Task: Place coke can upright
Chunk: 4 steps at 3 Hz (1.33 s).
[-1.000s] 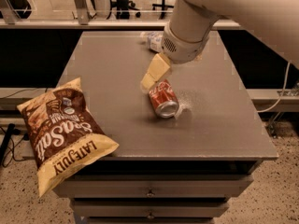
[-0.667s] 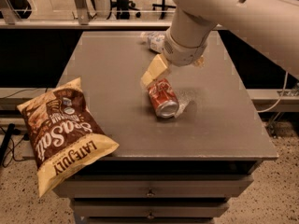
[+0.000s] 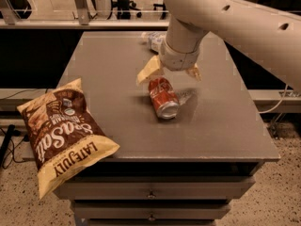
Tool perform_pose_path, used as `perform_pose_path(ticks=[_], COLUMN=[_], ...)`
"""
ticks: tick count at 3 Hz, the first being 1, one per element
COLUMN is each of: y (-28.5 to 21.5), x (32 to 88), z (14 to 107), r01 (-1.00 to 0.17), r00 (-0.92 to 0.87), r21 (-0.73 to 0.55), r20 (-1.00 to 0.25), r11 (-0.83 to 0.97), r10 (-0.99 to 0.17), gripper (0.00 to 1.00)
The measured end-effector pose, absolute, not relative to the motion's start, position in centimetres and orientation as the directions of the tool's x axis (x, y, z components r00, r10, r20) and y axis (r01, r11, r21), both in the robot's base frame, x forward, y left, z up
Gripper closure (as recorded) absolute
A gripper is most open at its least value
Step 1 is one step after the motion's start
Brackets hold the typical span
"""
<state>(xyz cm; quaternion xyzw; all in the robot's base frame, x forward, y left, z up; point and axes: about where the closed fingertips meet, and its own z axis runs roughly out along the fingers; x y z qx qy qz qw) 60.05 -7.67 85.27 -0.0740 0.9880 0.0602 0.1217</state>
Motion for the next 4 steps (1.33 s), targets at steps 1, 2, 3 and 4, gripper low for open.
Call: perform_pose_path(ticks=[1,2,3,4], y=[-6.9,-6.5,-6.2,-6.2], x=[59.7,59.6,59.4,59.4], z=[84.2,82.8,81.6,81.6], r01=[-0.123,-0.12,-0.129,-0.134], r00=[-0.972,-0.979,-0.981,-0.98], r21=[0.122,0.114,0.109,0.11], r20=[-0.215,-0.179,-0.158,-0.159], r11=[0.985,0.986,0.986,0.985], r10=[-0.095,-0.098,-0.111,-0.116], gripper=[0.0,0.0,0.18,0.41])
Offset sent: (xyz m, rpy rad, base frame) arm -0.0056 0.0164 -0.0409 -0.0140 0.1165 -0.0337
